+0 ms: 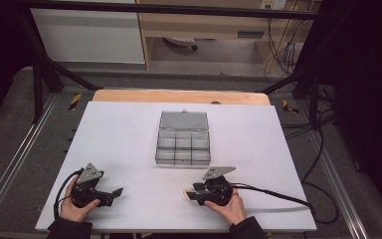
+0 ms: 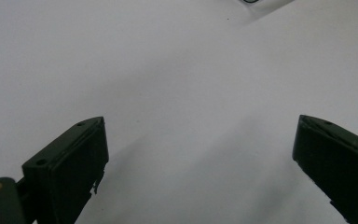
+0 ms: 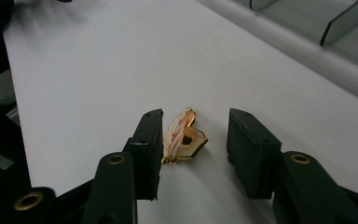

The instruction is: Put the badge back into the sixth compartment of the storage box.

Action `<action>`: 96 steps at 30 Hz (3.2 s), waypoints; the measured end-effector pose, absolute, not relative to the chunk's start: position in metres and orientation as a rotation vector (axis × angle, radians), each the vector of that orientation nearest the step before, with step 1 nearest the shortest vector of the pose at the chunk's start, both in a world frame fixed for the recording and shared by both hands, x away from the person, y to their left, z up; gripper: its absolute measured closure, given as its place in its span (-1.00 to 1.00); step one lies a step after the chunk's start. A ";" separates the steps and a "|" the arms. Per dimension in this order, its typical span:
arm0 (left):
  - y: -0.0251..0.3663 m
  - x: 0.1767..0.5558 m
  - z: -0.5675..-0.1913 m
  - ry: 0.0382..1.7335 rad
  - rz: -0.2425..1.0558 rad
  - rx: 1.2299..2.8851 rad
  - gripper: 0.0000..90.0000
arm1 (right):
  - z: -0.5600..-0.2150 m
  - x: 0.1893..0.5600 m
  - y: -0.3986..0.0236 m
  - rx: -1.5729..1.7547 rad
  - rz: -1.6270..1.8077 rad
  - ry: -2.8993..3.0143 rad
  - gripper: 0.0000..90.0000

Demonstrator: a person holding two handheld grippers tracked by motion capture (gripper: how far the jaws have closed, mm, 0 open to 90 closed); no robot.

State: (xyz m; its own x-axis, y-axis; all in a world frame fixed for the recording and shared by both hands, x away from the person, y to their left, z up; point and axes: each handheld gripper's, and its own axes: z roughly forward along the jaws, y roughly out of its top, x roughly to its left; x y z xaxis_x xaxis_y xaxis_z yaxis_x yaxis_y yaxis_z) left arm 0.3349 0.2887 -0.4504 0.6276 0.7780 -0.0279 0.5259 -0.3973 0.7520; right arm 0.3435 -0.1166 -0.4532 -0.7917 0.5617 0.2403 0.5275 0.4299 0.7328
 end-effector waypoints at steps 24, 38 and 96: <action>0.288 0.335 -0.451 1.014 0.431 2.098 -0.92 | -0.456 0.345 -0.115 1.071 1.336 2.645 0.66; 0.288 0.335 -0.451 1.011 0.435 2.100 -0.92 | -0.452 0.343 -0.116 1.058 1.377 2.635 0.83; 0.288 0.335 -0.451 1.008 0.439 2.101 -0.91 | -0.437 0.339 -0.123 0.970 1.438 2.654 0.98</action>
